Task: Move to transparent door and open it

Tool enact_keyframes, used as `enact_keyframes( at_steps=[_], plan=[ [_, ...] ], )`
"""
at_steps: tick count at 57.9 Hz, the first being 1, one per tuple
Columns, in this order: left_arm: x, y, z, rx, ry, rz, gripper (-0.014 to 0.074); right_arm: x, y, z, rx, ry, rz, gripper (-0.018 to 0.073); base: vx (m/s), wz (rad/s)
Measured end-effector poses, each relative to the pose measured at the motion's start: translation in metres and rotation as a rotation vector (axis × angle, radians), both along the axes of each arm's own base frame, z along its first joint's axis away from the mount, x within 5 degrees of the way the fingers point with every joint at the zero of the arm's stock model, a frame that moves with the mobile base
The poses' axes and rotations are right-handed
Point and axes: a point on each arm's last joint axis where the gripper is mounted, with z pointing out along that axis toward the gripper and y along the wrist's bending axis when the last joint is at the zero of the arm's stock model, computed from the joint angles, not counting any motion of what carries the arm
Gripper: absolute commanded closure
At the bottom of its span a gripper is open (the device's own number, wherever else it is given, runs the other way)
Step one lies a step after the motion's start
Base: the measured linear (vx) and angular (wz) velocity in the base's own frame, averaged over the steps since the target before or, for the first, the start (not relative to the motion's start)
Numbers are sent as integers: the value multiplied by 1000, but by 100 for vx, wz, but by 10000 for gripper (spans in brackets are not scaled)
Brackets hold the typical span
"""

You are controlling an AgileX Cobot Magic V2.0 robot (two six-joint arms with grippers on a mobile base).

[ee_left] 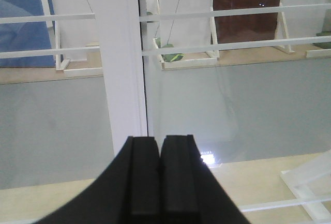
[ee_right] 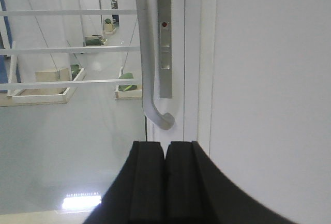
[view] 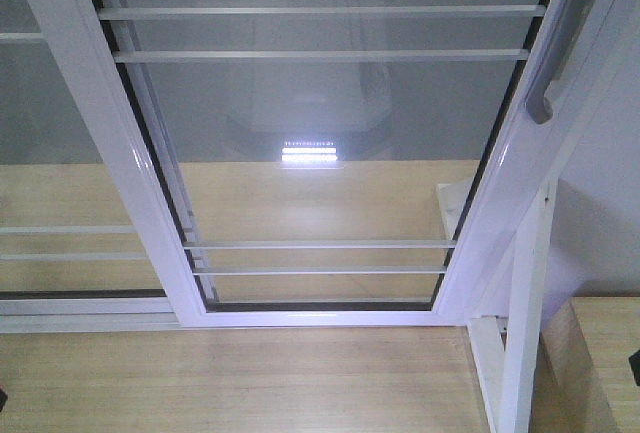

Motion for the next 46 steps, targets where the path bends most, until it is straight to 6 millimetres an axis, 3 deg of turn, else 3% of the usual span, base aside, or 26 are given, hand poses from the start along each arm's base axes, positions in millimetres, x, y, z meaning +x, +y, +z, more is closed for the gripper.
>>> enact_keyframes(
  at_steps=[46],
  plan=[
    [0, 0, 0, 0, 1, 0, 602, 0, 0, 0, 0, 4, 0, 564, 0, 0]
  ],
)
